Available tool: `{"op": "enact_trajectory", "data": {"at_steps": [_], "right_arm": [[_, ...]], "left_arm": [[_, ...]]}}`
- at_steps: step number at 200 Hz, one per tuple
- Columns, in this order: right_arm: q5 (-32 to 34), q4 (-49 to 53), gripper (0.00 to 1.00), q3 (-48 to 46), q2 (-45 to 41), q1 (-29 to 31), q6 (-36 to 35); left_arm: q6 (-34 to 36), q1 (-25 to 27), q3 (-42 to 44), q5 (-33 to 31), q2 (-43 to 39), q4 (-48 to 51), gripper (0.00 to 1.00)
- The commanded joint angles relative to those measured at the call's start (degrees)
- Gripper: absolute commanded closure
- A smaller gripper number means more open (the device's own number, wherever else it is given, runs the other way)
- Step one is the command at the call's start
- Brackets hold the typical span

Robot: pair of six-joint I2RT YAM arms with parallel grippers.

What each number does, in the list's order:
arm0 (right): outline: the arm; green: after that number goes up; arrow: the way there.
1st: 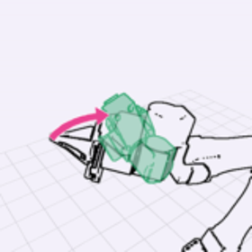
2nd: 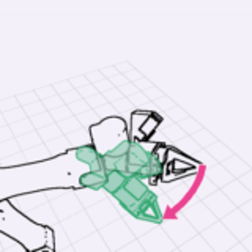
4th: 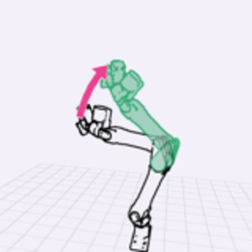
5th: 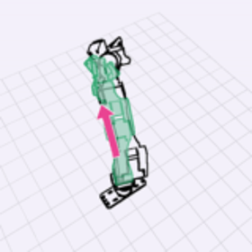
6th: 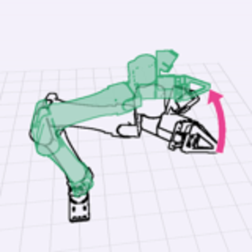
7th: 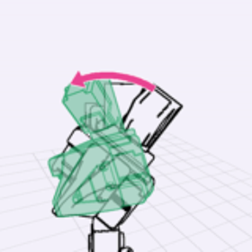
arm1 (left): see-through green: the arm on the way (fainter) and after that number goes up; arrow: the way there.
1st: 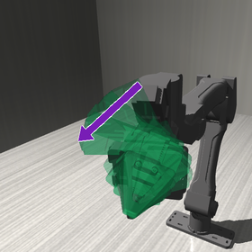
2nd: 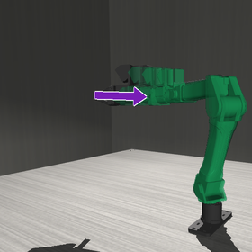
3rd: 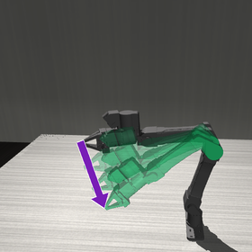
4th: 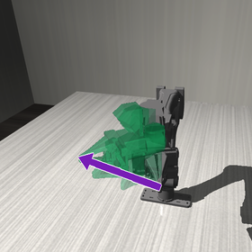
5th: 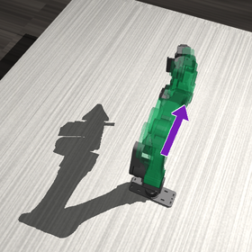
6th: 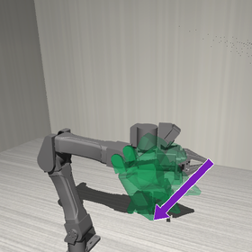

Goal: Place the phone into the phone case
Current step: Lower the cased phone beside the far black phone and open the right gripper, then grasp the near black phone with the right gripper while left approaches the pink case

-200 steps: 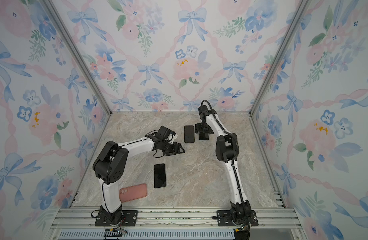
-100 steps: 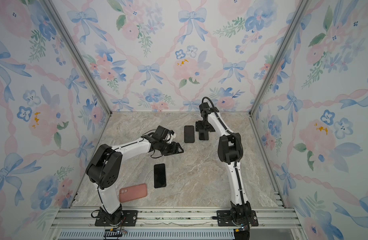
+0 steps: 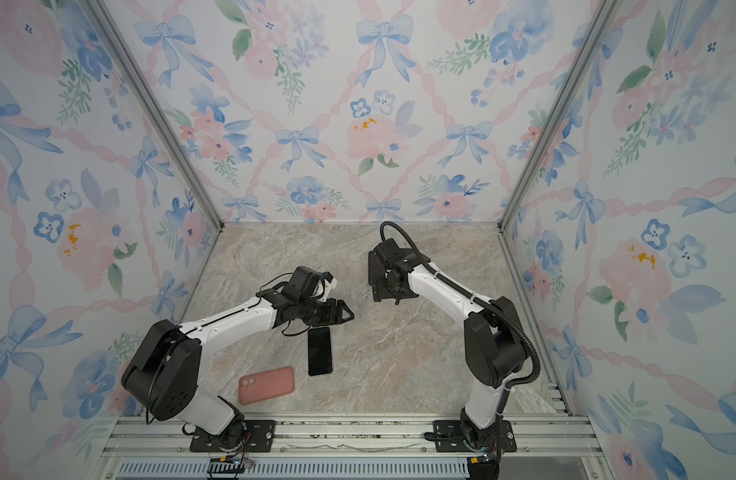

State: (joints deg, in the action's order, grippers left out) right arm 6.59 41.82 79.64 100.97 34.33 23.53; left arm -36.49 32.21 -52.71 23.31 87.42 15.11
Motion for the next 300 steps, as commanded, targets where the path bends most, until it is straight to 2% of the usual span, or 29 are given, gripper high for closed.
{"op": "enact_trajectory", "data": {"at_steps": [1,36,52,76,97,131,199,232,265,300], "right_arm": [[0.14,-4.99,0.13,-3.73,-3.15,5.07,7.00],[1.65,-7.54,0.11,-7.39,-4.18,13.58,17.24],[1.58,-8.29,0.11,-7.19,-2.90,16.69,19.71],[3.41,-7.03,0.10,-5.65,-0.99,20.33,21.71],[3.48,-6.88,0.10,-4.70,0.54,22.48,23.01],[3.00,-4.26,0.10,-0.57,5.06,25.64,24.35],[-0.73,-8.42,0.09,2.75,11.31,27.98,27.46],[-1.92,-8.00,0.08,5.26,14.97,28.67,27.31],[-3.68,-7.63,0.05,6.69,17.10,28.93,26.66],[-5.40,-8.50,0.03,7.27,18.49,29.12,26.59]], "left_arm": [[-1.91,-0.10,3.45,-2.53,-3.79,0.73,0.28],[-3.12,-2.85,9.37,-2.33,-9.62,0.95,0.27],[-2.74,-6.16,10.08,-1.31,-12.64,2.11,0.28],[-1.01,-10.80,12.65,-2.12,-17.85,6.52,0.28],[-0.93,-14.51,14.40,-0.33,-21.86,7.61,0.28],[-0.95,-18.55,17.06,1.38,-24.66,8.84,0.28],[-1.78,-22.80,16.26,0.66,-21.93,10.93,0.31],[-2.38,-26.07,16.66,-1.04,-24.46,11.05,0.31],[-2.69,-26.59,16.81,-3.58,-25.76,11.32,0.31],[-2.47,-27.28,16.53,-3.24,-25.14,11.63,0.31]]}}
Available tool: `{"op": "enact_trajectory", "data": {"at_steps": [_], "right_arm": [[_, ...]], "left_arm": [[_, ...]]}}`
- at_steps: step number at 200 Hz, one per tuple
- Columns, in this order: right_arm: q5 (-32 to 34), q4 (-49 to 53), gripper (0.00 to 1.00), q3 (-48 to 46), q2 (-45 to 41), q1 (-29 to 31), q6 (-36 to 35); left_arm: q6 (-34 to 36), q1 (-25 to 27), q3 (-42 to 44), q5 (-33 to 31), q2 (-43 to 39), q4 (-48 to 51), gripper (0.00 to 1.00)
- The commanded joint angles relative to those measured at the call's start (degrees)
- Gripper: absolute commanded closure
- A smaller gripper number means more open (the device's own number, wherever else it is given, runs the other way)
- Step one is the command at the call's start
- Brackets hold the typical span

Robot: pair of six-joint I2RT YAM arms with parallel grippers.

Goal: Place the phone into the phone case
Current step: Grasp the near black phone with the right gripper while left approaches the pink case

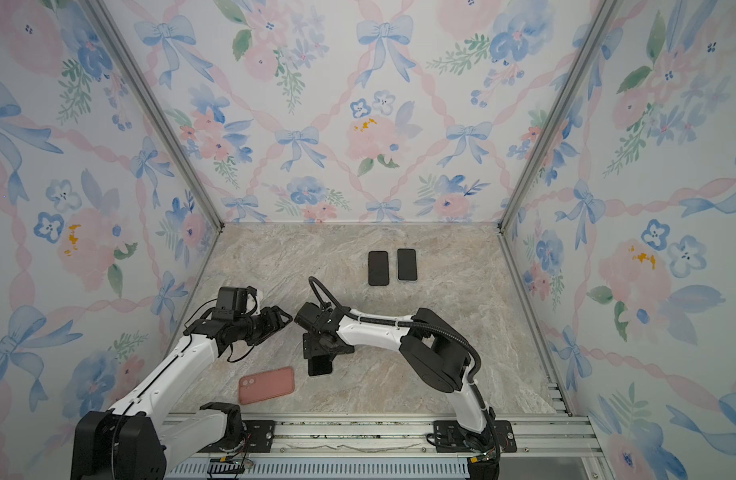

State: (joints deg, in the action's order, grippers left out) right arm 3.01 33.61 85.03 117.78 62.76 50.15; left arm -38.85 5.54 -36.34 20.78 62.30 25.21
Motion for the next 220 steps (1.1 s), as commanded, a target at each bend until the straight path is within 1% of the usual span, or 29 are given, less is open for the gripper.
{"op": "enact_trajectory", "data": {"at_steps": [1,43,71,95,150,201,220], "right_arm": [[-1.80,-0.24,0.03,1.92,1.72,0.73,-0.04],[-1.29,2.77,0.02,5.53,4.77,1.54,-0.49],[1.49,8.02,0.02,8.87,7.12,2.40,-0.66],[4.21,12.50,0.08,10.80,8.61,3.24,-0.42],[4.90,12.83,0.21,10.74,9.64,3.86,-0.38],[6.56,13.33,0.26,10.41,9.23,3.86,-1.63],[4.64,11.43,0.26,9.69,8.62,4.01,-3.24]], "left_arm": [[-0.10,-0.62,0.19,-0.68,-0.01,1.56,0.31],[-0.12,-1.05,0.19,-0.47,0.63,1.51,0.30],[-0.33,-1.20,0.38,-0.56,0.63,1.52,0.31],[-0.38,-1.32,0.39,-0.56,0.56,1.52,0.31],[-0.30,-1.76,0.37,-0.47,1.29,1.52,0.31],[-0.44,-1.77,0.41,-0.78,0.85,1.53,0.32],[-0.54,-1.81,0.45,-0.48,1.19,1.51,0.32]]}}
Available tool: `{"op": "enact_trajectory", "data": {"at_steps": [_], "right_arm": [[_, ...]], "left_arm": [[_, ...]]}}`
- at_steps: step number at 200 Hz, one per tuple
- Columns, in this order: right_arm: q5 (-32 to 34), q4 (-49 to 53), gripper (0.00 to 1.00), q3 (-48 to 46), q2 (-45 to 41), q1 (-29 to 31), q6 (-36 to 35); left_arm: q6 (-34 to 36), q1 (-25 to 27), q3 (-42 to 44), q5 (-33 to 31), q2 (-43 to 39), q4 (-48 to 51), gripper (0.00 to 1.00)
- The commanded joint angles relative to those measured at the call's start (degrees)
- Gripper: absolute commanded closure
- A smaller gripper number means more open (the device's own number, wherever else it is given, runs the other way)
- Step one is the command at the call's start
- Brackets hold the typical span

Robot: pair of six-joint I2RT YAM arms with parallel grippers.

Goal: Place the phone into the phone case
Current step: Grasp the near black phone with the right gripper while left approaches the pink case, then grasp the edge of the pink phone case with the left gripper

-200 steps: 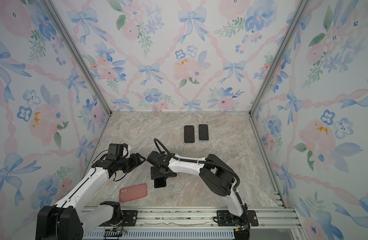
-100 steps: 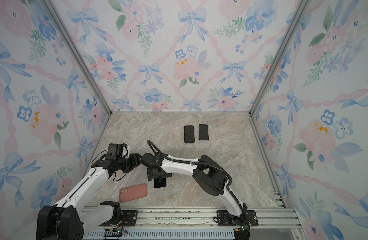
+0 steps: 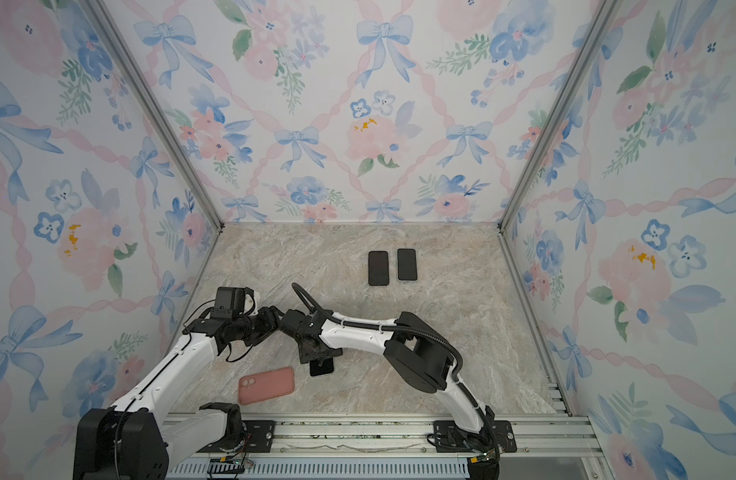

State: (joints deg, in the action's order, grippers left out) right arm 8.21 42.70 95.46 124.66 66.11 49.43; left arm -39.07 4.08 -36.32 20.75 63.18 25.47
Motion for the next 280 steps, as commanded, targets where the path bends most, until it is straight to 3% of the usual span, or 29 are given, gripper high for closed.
{"op": "enact_trajectory", "data": {"at_steps": [1,55,144,184,238,280], "right_arm": [[-0.60,2.19,0.26,-0.86,1.69,0.68,-2.68],[-0.23,1.86,0.27,-4.73,-1.34,-0.36,-6.37],[-1.35,-6.21,0.27,-20.29,-13.43,-3.28,-6.48],[-2.64,-8.47,0.20,-19.61,-15.49,-3.52,-10.05],[-6.41,-12.94,0.19,-20.35,-16.14,-5.79,-12.82],[-8.02,-14.28,0.19,-20.05,-16.57,-6.90,-13.30]], "left_arm": [[-0.27,-0.32,0.40,-0.45,0.34,1.25,0.32],[-2.93,0.11,2.41,-1.81,-0.87,2.30,0.31],[-10.72,8.71,4.95,-10.62,0.77,6.41,0.32],[-15.14,8.93,5.36,-15.19,-4.58,12.46,0.34],[-22.31,9.88,5.84,-15.07,-11.63,20.22,0.37],[-27.08,10.05,9.77,-15.30,-12.84,20.76,0.41]]}}
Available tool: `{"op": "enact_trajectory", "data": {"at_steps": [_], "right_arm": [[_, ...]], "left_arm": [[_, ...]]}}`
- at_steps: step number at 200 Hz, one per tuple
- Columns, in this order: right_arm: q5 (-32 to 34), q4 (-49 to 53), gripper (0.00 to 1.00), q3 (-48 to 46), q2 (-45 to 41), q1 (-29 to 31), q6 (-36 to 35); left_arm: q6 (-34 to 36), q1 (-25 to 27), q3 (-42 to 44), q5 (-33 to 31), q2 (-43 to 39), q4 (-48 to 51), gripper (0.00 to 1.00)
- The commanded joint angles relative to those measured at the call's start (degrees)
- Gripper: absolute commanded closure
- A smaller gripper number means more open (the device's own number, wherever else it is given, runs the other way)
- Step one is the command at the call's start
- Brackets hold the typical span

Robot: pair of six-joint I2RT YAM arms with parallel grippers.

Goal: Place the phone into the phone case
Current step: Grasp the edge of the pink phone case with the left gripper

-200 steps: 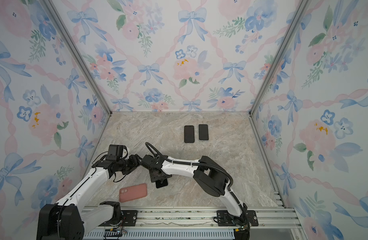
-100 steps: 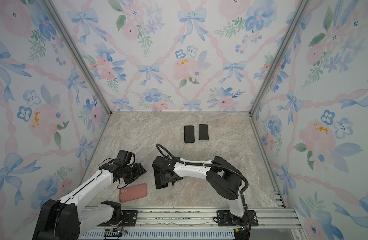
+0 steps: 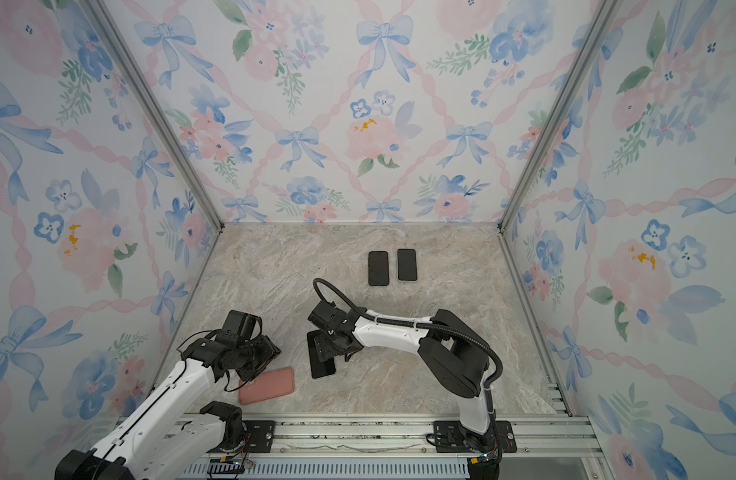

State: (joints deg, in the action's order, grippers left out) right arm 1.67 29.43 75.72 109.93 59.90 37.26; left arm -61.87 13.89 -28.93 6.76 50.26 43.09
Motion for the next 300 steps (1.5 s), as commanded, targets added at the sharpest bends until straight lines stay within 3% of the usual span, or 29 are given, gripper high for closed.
{"op": "enact_trajectory", "data": {"at_steps": [1,83,151,205,300], "right_arm": [[-1.49,-0.99,0.19,-0.31,-1.87,-0.67,-1.13],[-2.37,-1.79,0.19,-0.32,-1.82,-0.58,-1.09],[-0.39,0.52,0.18,0.06,-3.40,0.06,-1.00],[1.29,2.42,0.18,0.60,-3.28,1.69,0.74],[3.92,7.23,0.08,7.62,4.48,5.41,8.20]], "left_arm": [[-4.34,0.25,2.38,-1.36,0.13,3.14,0.42],[-1.59,-3.11,0.61,-6.94,8.24,2.88,0.51],[0.34,-3.96,-0.53,-7.79,14.41,0.89,0.70],[1.67,-3.30,-0.87,-6.83,16.05,-2.05,0.89],[4.98,-2.97,-0.82,-5.46,15.02,-4.02,1.00]]}}
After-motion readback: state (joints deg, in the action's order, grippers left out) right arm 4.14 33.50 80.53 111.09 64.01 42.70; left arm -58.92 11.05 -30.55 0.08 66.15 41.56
